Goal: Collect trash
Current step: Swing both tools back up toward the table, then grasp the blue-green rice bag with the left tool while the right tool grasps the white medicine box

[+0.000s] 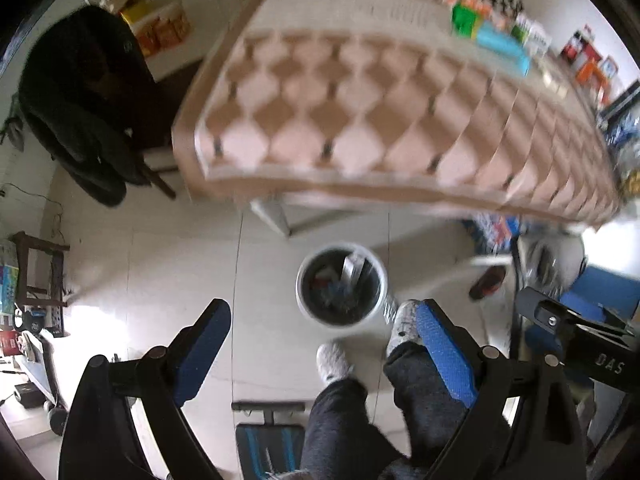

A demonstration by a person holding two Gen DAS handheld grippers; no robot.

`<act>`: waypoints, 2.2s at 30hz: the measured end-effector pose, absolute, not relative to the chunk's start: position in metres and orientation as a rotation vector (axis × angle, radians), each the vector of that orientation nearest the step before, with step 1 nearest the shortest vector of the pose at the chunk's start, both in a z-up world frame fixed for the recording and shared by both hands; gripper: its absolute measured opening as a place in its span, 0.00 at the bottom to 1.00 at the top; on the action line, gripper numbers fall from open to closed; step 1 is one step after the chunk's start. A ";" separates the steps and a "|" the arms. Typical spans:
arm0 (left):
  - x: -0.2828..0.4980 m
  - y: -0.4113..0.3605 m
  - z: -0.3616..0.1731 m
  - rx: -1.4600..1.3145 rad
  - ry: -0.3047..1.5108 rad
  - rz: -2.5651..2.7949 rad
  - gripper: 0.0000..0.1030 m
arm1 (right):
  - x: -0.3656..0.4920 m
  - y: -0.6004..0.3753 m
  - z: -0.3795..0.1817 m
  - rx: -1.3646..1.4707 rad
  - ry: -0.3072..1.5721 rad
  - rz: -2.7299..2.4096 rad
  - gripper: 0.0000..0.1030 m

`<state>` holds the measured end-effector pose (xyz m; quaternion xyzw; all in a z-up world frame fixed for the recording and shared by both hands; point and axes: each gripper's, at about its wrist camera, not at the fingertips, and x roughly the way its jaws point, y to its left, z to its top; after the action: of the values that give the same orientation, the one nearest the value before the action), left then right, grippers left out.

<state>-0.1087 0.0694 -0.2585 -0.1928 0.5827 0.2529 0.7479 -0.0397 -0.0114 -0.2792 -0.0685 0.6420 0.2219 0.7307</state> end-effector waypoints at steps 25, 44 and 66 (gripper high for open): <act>0.333 0.140 -0.291 -0.712 1.300 0.530 0.91 | 0.481 -0.064 -0.233 -0.123 1.355 0.210 0.99; 0.371 0.134 -0.329 -0.828 1.306 0.619 0.41 | 0.552 -0.032 -0.318 -0.194 1.497 0.202 0.99; 0.341 0.119 -0.255 -0.575 1.215 0.606 0.02 | 0.497 -0.032 -0.288 -0.160 1.407 0.305 0.75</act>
<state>0.3414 0.1187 -0.2555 -0.2623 0.5538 0.2764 0.7403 0.4974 -0.0319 -0.2876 -0.0730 0.6437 0.1395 0.7489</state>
